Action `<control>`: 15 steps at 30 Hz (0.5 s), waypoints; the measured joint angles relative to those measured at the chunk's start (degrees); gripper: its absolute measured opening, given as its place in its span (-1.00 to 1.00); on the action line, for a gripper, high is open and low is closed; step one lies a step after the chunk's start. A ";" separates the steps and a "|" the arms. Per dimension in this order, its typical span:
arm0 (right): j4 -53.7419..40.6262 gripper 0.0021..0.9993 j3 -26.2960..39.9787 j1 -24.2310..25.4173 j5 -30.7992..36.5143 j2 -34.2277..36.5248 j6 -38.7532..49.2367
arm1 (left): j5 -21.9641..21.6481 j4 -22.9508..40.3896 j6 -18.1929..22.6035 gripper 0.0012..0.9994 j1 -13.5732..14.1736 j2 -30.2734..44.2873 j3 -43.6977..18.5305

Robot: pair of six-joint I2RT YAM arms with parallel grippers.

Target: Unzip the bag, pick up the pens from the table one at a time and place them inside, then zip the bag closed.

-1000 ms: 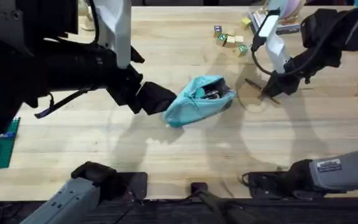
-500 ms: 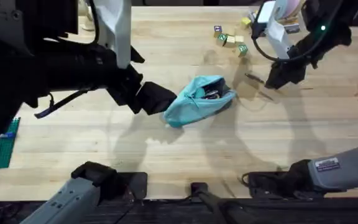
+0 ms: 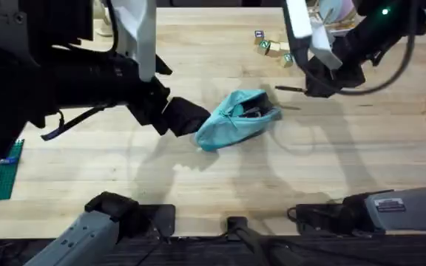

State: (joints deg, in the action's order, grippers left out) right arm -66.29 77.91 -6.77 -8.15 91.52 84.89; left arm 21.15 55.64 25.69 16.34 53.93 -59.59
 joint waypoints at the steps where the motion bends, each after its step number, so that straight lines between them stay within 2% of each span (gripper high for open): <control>1: -0.48 -0.94 0.00 -0.81 -0.01 -0.53 1.91 | 0.00 0.00 0.00 0.99 0.00 0.00 0.00; 7: -2.06 -0.94 0.00 -5.69 0.49 -1.18 11.37 | 0.00 0.00 0.00 0.99 0.00 0.00 0.00; 15: -1.01 -0.94 0.00 -9.61 2.24 -1.18 15.50 | 0.00 0.02 0.00 0.99 0.00 0.00 0.00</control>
State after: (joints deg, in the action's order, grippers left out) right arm -67.30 77.91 -16.37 -5.92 90.35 100.39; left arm 21.15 55.66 25.69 16.34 53.93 -59.59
